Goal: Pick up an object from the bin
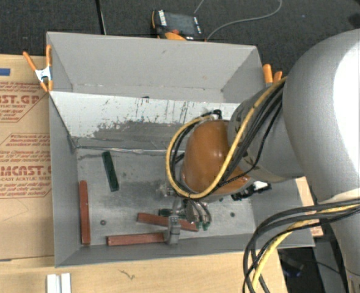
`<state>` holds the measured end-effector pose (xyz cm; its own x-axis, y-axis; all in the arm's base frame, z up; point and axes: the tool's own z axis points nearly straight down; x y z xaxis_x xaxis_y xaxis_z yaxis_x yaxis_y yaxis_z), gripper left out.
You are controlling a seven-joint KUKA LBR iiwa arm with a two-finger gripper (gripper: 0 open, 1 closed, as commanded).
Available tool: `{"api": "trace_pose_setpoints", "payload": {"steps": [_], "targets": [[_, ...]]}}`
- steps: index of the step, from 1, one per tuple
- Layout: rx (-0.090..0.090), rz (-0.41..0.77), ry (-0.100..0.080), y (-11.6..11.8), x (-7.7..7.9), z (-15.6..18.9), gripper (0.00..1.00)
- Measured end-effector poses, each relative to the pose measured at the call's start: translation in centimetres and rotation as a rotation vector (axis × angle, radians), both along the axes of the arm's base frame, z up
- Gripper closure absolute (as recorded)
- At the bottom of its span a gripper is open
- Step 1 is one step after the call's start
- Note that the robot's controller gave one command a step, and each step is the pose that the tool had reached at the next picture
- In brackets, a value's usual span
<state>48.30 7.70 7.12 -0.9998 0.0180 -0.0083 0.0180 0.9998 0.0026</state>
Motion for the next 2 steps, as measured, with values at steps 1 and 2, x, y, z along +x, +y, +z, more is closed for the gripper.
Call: {"api": "trace_pose_setpoints", "payload": {"steps": [1,2], "targets": [[0.0,-0.001,-0.001,0.0,0.0,0.1,1.0],[-0.002,0.097,0.005,0.1,1.6,0.0,1.0]]}}
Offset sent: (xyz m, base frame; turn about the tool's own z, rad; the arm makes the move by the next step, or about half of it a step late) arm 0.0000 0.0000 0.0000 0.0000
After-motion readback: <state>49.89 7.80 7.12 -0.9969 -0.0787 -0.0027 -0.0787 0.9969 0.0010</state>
